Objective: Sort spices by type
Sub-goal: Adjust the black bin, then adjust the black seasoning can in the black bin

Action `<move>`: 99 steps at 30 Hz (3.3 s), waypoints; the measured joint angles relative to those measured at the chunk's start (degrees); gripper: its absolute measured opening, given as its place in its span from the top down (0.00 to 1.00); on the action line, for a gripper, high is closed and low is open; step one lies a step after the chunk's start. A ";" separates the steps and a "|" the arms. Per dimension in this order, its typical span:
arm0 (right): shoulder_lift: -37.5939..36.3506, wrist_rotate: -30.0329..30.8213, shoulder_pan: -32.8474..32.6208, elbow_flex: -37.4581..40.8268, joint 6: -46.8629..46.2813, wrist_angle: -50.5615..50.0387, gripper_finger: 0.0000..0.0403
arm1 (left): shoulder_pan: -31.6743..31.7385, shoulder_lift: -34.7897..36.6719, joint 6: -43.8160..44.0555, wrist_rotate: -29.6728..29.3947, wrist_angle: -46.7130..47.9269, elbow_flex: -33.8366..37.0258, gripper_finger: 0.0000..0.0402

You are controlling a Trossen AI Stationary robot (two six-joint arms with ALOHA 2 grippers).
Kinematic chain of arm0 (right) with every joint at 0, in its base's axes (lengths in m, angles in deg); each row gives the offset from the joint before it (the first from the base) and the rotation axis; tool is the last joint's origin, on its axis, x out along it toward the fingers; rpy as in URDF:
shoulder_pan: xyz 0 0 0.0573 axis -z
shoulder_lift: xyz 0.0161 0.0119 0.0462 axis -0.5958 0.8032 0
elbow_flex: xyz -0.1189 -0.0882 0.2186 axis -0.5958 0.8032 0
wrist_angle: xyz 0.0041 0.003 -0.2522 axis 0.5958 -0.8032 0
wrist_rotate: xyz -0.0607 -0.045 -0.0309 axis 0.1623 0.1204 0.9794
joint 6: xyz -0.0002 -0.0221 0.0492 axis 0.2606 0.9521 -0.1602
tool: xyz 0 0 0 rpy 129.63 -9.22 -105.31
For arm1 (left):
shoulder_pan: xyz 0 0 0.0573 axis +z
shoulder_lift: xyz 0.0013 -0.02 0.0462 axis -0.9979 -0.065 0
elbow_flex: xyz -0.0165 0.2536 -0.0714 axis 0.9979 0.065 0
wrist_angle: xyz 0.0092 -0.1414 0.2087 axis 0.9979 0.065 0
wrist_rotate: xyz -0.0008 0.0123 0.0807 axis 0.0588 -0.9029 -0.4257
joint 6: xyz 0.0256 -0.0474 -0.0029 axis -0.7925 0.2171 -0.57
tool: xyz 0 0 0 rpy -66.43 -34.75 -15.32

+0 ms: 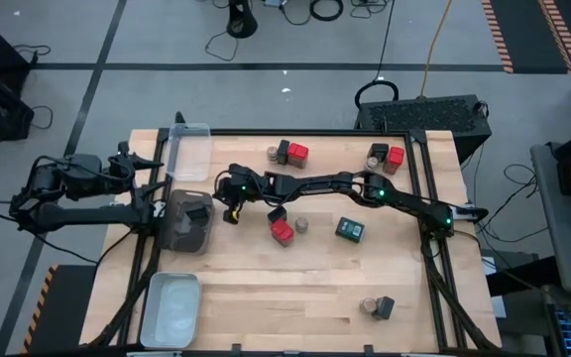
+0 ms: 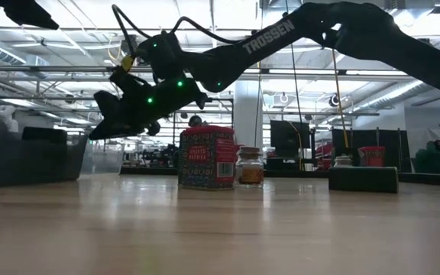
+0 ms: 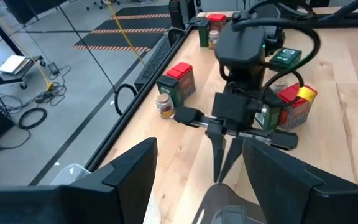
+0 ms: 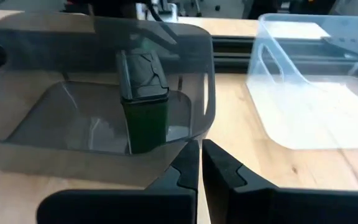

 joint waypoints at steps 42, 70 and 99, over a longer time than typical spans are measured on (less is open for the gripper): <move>-1.31 -1.00 0.26 0.07 2.70 4.33 1.00 | 0.00 -4.85 4.50 7.48 4.68 1.40 0.39; -38.49 9.62 4.55 38.17 6.98 5.18 1.00 | 0.01 -30.18 2.97 23.04 10.32 8.54 0.98; -46.83 9.52 3.23 49.96 6.88 11.76 1.00 | 0.06 -59.07 -3.65 15.68 16.87 5.09 0.99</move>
